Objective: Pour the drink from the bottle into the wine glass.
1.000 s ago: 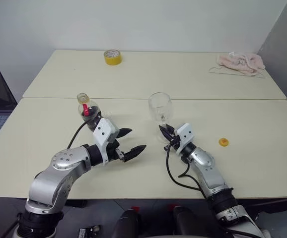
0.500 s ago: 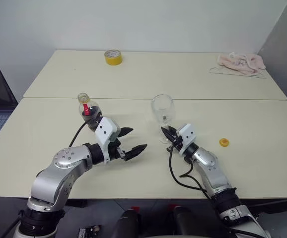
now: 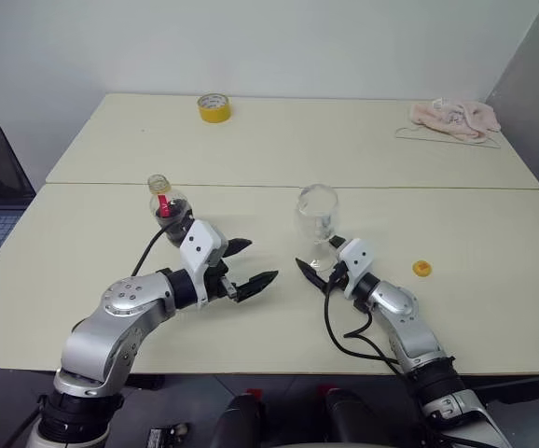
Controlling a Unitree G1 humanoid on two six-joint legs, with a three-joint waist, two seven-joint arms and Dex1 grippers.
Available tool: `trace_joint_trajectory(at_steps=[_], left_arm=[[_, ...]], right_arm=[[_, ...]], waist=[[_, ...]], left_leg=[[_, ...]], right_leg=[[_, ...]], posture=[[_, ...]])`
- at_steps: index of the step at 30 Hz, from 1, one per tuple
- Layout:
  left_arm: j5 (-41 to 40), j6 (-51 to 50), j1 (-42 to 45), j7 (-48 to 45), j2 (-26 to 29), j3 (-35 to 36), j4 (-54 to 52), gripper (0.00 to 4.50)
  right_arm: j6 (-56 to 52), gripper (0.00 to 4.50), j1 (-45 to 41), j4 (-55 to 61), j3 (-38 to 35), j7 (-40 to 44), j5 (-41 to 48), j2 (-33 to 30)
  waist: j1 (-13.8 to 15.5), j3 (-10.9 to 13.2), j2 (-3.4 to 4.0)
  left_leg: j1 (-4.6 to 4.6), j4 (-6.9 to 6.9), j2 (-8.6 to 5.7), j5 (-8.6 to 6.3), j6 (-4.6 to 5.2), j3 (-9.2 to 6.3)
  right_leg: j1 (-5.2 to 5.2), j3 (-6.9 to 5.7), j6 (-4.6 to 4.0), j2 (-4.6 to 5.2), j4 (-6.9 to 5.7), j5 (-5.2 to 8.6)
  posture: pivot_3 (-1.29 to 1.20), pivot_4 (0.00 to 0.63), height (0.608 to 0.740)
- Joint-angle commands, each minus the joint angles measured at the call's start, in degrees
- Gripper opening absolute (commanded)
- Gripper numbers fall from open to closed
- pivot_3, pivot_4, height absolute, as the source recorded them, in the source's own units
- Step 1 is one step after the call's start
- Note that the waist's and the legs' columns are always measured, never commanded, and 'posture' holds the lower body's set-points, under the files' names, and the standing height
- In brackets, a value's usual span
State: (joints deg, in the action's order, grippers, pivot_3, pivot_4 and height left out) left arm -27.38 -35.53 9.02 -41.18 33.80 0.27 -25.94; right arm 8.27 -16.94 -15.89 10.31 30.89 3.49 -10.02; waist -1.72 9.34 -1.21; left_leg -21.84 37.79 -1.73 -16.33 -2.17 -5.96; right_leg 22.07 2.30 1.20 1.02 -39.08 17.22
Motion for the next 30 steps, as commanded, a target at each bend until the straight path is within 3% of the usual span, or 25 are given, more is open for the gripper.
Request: trace_joint_trajectory(at_steps=[1,19,26,30], left_arm=[[1.57,4.07,0.54,-1.25,0.63,-0.33,-0.88,4.5],[3.26,12.93,-1.95,-1.29,-0.5,1.3,-0.27,4.5],[1.16,10.74,-5.36,2.8,-2.56,3.9,-1.46,4.5],[4.66,14.52,-8.53,5.24,-3.21,4.85,-2.4,4.5]], right_arm=[[-0.34,4.47,0.61,1.66,-0.39,-0.03,0.0,-0.33],[-12.58,4.47,8.4,19.31,0.98,6.85,2.48,-7.04],[-26.47,4.47,14.97,38.66,-3.52,12.84,11.01,-17.9],[-33.4,4.47,17.92,48.91,-7.16,14.87,17.51,-23.65]], waist=[[0.0,0.0,0.0],[0.05,0.0,0.01],[0.18,0.01,0.01],[0.16,0.0,0.03]], left_leg=[[0.0,0.0,0.0,0.0,0.0,0.0],[-0.01,-0.01,0.0,-0.11,0.2,-0.01],[-0.06,0.02,0.0,-0.13,0.22,-0.04],[-0.02,0.01,0.02,-0.13,0.24,-0.09]], right_leg=[[0.0,0.0,0.0,0.0,0.0,0.0],[0.0,0.0,0.0,0.0,0.01,0.0],[-0.01,-0.02,0.01,0.02,0.05,0.01],[-0.05,-0.06,0.01,0.01,0.03,0.01]], posture=[[0.0,0.15,0.74],[0.0,0.15,0.74],[0.0,0.15,0.74],[0.0,0.15,0.74]])
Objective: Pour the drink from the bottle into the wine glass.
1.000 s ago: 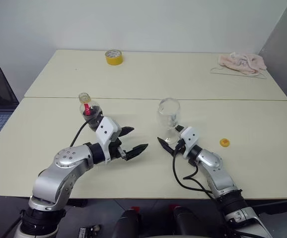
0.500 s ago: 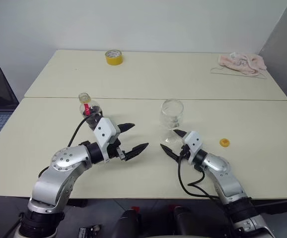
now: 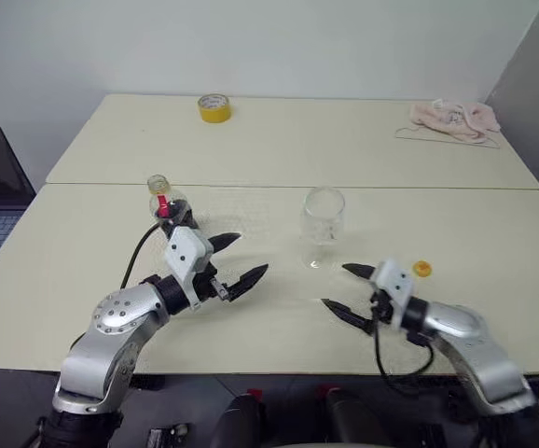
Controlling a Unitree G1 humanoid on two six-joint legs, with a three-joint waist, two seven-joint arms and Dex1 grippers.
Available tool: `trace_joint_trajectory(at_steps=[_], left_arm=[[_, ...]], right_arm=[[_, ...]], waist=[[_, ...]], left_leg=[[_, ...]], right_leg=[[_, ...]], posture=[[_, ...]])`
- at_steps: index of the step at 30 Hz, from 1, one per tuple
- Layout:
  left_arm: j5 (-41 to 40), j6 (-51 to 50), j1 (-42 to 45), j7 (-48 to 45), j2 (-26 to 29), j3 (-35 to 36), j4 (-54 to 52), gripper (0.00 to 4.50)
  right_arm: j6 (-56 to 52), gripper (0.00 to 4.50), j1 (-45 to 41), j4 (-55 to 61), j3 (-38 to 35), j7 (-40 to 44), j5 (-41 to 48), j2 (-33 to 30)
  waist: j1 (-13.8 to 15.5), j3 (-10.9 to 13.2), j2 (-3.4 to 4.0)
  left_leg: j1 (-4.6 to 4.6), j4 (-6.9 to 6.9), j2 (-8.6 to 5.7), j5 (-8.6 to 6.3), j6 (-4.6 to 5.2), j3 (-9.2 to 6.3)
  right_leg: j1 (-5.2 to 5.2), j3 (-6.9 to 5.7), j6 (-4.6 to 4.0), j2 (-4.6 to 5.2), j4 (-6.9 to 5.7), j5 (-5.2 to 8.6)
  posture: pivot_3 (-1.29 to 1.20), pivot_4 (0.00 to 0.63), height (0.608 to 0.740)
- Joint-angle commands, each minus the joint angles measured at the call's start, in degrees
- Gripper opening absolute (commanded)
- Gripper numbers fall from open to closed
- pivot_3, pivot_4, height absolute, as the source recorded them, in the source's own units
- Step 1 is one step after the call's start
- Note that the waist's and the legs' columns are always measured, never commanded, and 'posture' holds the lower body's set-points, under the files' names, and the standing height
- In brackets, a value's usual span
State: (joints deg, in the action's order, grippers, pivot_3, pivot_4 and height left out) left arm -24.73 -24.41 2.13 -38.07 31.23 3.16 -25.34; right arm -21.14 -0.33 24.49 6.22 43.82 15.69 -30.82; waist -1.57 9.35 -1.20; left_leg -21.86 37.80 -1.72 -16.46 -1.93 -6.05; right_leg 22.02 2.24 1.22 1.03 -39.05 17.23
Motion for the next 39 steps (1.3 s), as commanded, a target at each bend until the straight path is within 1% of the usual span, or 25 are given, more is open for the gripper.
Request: trace_joint_trajectory(at_steps=[1,3,9,13,15,17,22,25,29,39], left_arm=[[3.03,4.51,-2.82,3.31,-1.16,2.15,-3.43,4.5],[4.7,6.55,-5.06,4.79,-1.89,2.15,-4.33,4.5],[12.37,14.94,-15.6,14.03,-7.77,5.55,-4.89,4.5],[12.08,13.34,-18.23,19.35,-12.36,7.77,-4.91,4.5],[11.51,11.11,-16.36,21.95,-13.93,8.9,-3.73,4.5],[10.83,8.77,-13.41,23.44,-14.31,9.82,-2.01,4.5],[10.87,5.92,-4.69,24.48,-12.37,12.02,4.9,4.5],[11.81,6.87,-0.36,22.9,-10.01,11.97,10.65,4.5],[12.93,8.98,3.2,20.66,-7.45,10.75,16.53,4.5],[15.05,13.5,9.14,18.2,-5.7,9.71,25.95,4.5]], right_arm=[[-5.79,4.47,1.85,10.73,-4.08,2.55,7.3,-4.24],[-8.04,4.47,2.38,13.34,-5.28,3.18,9.82,-6.25],[-13.18,4.47,-0.71,16.3,-8.62,3.9,16.53,-10.16],[-13.57,4.47,-3.49,15.36,-8.27,3.87,17.09,-11.1],[-13.69,4.47,-4.79,14.95,-7.64,3.81,17.19,-10.99],[-13.99,4.47,-6.12,14.78,-7.03,3.63,17.47,-10.68],[-13.95,4.47,-9.02,14.07,-4.95,4.26,17.27,-10.48],[-13.8,4.47,-9.25,14.08,-3.91,4.57,17.05,-10.76],[-13.84,4.47,-8.72,14.42,-3.33,4.53,16.91,-11.01],[-14.2,4.47,-7.81,15.51,-3.32,3.61,16.92,-11.15]], waist=[[0.01,-0.01,0.02],[0.03,-0.01,0.01],[0.14,-0.01,0.0],[0.57,-0.02,-0.02],[0.85,-0.02,-0.01],[1.34,-0.02,-0.02],[1.48,-0.04,-0.05],[1.48,-0.04,-0.05],[1.45,-0.04,-0.05],[1.47,-0.04,-0.05]], left_leg=[[0.0,0.0,0.0,0.0,0.0,0.0],[-0.01,-0.03,0.0,-0.01,0.01,0.01],[0.01,-0.01,0.0,-0.02,0.03,0.03],[0.03,0.03,-0.01,-0.03,0.05,0.0],[0.03,0.05,-0.02,-0.03,0.06,-0.01],[0.04,0.07,-0.04,-0.04,0.06,-0.02],[0.06,0.08,-0.05,-0.03,0.06,-0.04],[0.06,0.07,-0.05,-0.03,0.05,-0.05],[0.06,0.06,-0.05,-0.03,0.04,-0.05],[0.04,0.07,-0.04,-0.02,0.04,-0.08]], right_leg=[[-0.01,0.0,0.0,0.0,0.01,0.0],[-0.02,0.01,0.0,0.01,0.07,0.01],[-0.06,0.02,0.0,0.01,0.08,0.0],[-0.15,-0.03,0.01,0.01,0.1,0.01],[-0.18,-0.05,0.01,0.01,0.12,0.01],[-0.2,-0.07,0.02,0.02,0.13,0.01],[-0.22,-0.12,0.02,0.02,0.12,0.0],[-0.21,-0.13,0.02,0.01,0.11,0.0],[-0.19,-0.12,0.02,0.02,0.11,0.0],[-0.17,-0.13,0.02,0.03,0.11,0.0]], posture=[[0.0,0.15,0.74],[0.0,0.15,0.74],[0.0,0.15,0.74],[0.0,0.15,0.74],[0.0,0.15,0.74],[0.0,0.15,0.74],[0.0,0.15,0.74],[0.0,0.15,0.74],[0.0,0.15,0.74],[0.0,0.15,0.74]])
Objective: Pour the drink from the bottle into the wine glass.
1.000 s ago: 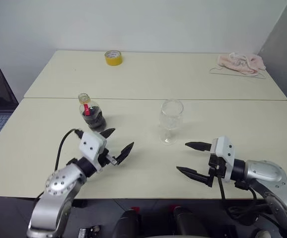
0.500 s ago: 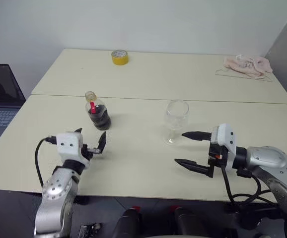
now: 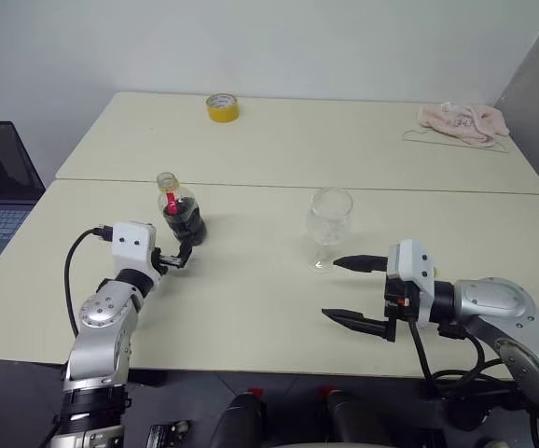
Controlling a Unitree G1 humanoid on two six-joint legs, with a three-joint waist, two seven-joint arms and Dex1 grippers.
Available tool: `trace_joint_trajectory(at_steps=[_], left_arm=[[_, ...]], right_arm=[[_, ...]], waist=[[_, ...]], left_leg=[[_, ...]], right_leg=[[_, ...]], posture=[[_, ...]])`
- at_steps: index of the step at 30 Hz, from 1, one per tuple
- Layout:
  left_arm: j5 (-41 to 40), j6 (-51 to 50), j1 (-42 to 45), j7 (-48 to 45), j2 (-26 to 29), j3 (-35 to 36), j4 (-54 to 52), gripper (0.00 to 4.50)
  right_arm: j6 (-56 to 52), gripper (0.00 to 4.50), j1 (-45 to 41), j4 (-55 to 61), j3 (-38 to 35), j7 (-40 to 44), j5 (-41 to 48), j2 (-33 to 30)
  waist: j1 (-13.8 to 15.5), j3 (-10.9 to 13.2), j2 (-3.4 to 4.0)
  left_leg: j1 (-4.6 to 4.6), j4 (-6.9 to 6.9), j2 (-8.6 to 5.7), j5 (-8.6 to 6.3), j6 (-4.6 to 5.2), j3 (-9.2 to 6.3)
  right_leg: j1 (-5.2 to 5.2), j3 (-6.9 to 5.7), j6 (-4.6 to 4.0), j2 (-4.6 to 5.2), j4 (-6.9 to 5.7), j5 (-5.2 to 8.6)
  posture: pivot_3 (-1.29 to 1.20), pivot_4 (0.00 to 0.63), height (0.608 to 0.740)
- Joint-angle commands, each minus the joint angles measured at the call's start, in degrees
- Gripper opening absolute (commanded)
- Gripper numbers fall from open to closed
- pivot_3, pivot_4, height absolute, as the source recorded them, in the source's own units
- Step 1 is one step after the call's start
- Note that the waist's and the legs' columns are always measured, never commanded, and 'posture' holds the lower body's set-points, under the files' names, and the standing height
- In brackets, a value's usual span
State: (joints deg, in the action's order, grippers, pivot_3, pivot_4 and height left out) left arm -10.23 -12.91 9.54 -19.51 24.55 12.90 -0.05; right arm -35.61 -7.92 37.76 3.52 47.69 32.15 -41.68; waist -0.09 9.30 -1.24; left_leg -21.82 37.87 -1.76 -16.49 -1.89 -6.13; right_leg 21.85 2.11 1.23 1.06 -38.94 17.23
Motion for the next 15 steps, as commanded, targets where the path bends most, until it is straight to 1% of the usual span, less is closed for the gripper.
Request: trace_joint_trajectory(at_steps=[1,4,8,15], left_arm=[[0.85,2.3,2.41,-0.45,1.02,-0.21,1.45,4.5],[1.48,3.14,3.91,-0.98,1.13,-0.99,3.01,4.5],[2.18,4.18,5.19,-1.42,1.16,-1.66,4.77,4.5],[2.67,5.34,6.54,-2.13,1.07,-2.05,6.98,4.5]], right_arm=[[0.3,4.47,-0.4,2.29,-0.55,-0.48,0.38,-0.23],[-0.62,4.47,-1.39,2.48,-1.38,-1.82,2.01,0.93],[-4.24,4.47,-2.67,2.77,-4.81,-4.69,7.94,2.92],[-8.11,4.47,-3.28,4.47,-11.5,-7.94,15.24,1.69]], waist=[[-0.02,0.0,0.0],[-0.04,0.0,0.0],[-0.05,0.0,0.0],[-0.02,0.0,0.0]], left_leg=[[0.0,0.0,0.0,0.0,0.0,0.0],[0.0,0.0,0.0,0.0,0.0,-0.01],[-0.01,0.0,0.0,0.0,-0.01,0.01],[-0.03,0.0,0.0,0.0,0.0,0.0]], right_leg=[[0.0,0.0,0.0,0.0,0.0,0.0],[0.01,-0.01,0.0,0.0,-0.01,0.0],[0.04,0.01,0.0,0.0,-0.02,0.0],[0.04,0.01,0.0,0.01,-0.02,0.0]], posture=[[0.0,0.15,0.74],[0.0,0.15,0.74],[0.0,0.15,0.74],[0.0,0.15,0.74]])
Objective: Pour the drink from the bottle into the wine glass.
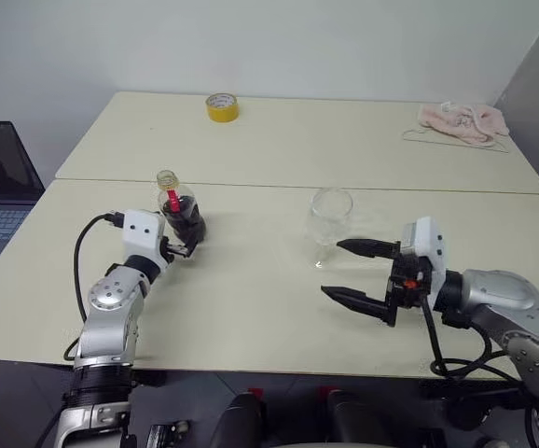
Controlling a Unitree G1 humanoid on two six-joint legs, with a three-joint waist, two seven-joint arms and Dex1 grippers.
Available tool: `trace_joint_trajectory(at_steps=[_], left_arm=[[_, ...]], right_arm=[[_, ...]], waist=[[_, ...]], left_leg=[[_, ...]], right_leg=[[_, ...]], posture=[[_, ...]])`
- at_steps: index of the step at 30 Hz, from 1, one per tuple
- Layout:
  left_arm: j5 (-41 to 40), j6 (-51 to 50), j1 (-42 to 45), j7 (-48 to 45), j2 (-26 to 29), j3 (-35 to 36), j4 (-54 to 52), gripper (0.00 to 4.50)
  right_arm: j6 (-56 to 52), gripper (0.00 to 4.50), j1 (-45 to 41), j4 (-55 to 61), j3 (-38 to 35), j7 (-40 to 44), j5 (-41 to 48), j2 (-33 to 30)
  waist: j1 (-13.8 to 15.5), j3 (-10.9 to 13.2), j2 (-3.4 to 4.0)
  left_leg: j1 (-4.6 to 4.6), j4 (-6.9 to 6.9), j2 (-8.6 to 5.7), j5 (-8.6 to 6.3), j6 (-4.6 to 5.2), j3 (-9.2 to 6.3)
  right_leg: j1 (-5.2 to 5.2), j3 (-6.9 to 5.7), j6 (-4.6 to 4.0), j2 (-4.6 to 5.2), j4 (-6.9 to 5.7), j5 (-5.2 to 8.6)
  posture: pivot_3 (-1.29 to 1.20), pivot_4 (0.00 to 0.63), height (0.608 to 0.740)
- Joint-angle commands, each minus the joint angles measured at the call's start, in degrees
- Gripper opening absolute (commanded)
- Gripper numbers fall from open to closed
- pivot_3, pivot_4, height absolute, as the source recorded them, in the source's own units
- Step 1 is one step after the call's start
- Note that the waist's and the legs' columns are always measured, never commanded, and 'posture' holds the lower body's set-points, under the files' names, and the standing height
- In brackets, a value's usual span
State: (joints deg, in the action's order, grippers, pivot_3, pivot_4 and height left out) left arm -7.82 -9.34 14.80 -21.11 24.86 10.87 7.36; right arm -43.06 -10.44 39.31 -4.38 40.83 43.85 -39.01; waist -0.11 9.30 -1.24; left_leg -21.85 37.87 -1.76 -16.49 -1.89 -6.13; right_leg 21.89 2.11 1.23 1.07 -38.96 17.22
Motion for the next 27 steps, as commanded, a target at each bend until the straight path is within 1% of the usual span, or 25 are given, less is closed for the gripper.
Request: trace_joint_trajectory(at_steps=[1,7,8,9,10,12,13,18,21,23,25,27], left_arm=[[0.29,1.87,1.5,-0.62,0.77,-0.12,-0.04,4.5],[0.35,2.29,2.45,-1.37,0.81,-0.45,1.61,4.5],[0.39,2.37,2.71,-1.43,0.83,-0.53,1.97,4.2],[0.4,2.42,2.95,-1.46,0.84,-0.55,2.27,4.11],[0.41,2.43,3.17,-1.49,0.86,-0.55,2.53,3.88],[0.41,2.45,3.46,-1.52,0.93,-0.48,2.88,3.32],[0.33,2.47,3.56,-1.58,0.92,-0.39,3.01,2.93],[0.52,3.04,4.08,-1.89,1.11,-0.3,3.67,1.76],[0.48,3.13,4.26,-1.92,1.17,-0.17,3.9,1.28],[0.44,3.2,4.24,-1.81,1.16,-0.06,3.89,1.04],[0.31,3.23,4.06,-1.66,1.12,0.14,3.71,0.87],[0.0,3.06,3.84,-1.55,0.99,0.4,3.25,0.81]], right_arm=[[-0.98,4.47,-0.78,3.37,-4.44,-1.27,4.38,-1.44],[-1.9,4.47,-2.02,4.79,-6.01,-3.48,7.72,-2.65],[-1.92,4.5,-2.29,4.83,-5.97,-3.87,8.0,-2.7],[-1.97,4.5,-2.5,4.91,-5.92,-4.25,8.23,-2.71],[-1.96,4.5,-2.64,4.96,-5.81,-4.56,8.41,-2.81],[-1.84,4.5,-2.76,5.02,-5.51,-4.97,8.5,-2.92],[-1.66,4.5,-2.76,5.04,-5.24,-5.03,8.19,-3.02],[-1.13,4.5,-2.58,5.14,-4.42,-5.32,7.36,-3.01],[-0.8,4.5,-2.45,5.14,-4.03,-5.37,6.84,-2.9],[-0.58,4.5,-2.34,5.09,-3.79,-5.22,6.57,-2.92],[-0.31,4.5,-2.15,5.08,-3.56,-5.05,6.28,-2.95],[-0.02,4.5,-2.04,4.94,-3.35,-4.92,5.96,-2.94]], waist=[[0.0,0.0,0.0],[-0.08,0.0,0.0],[-0.06,0.0,0.0],[-0.03,0.0,0.0],[-0.03,0.0,-0.01],[-0.02,0.0,0.0],[-0.02,0.0,0.0],[-0.06,0.0,0.0],[-0.05,0.0,0.0],[-0.04,0.0,0.0],[-0.03,0.0,0.0],[-0.03,0.0,0.0]], left_leg=[[0.0,0.0,0.0,0.0,0.0,0.0],[0.0,-0.01,0.01,0.0,0.01,0.01],[-0.01,-0.01,0.0,0.0,0.01,0.01],[-0.02,0.0,0.0,0.0,0.01,0.01],[-0.02,0.0,0.0,0.0,0.01,0.01],[-0.02,0.0,0.0,0.0,0.01,0.01],[-0.02,0.0,0.0,0.0,0.01,0.01],[-0.02,0.0,0.0,0.0,0.01,0.01],[-0.02,0.0,0.0,0.0,0.01,0.01],[-0.02,0.0,0.0,0.0,0.01,0.01],[-0.03,0.0,0.0,0.0,0.01,0.01],[-0.03,0.0,0.0,0.0,0.01,0.01]], right_leg=[[0.0,0.0,0.0,0.0,0.0,0.0],[0.01,0.0,0.0,0.0,-0.01,0.0],[0.02,0.0,0.0,0.0,-0.01,0.0],[0.02,0.0,0.0,0.0,-0.01,0.0],[0.02,0.0,0.0,0.0,-0.01,0.0],[0.02,0.0,0.0,0.0,0.0,0.0],[0.02,0.0,0.0,0.0,-0.01,0.0],[0.03,0.0,0.0,0.0,-0.01,0.0],[0.03,0.01,0.0,0.0,-0.01,0.0],[0.03,0.0,0.0,0.0,-0.01,0.0],[0.03,0.0,0.0,0.0,-0.01,0.0],[0.03,0.0,0.0,0.0,0.0,0.0]], posture=[[0.0,0.15,0.74],[0.0,0.15,0.74],[0.0,0.15,0.74],[0.0,0.15,0.74],[0.0,0.15,0.74],[0.0,0.15,0.74],[0.0,0.15,0.74],[0.0,0.15,0.74],[0.0,0.15,0.74],[0.0,0.15,0.74],[0.0,0.15,0.74],[0.0,0.15,0.74]])
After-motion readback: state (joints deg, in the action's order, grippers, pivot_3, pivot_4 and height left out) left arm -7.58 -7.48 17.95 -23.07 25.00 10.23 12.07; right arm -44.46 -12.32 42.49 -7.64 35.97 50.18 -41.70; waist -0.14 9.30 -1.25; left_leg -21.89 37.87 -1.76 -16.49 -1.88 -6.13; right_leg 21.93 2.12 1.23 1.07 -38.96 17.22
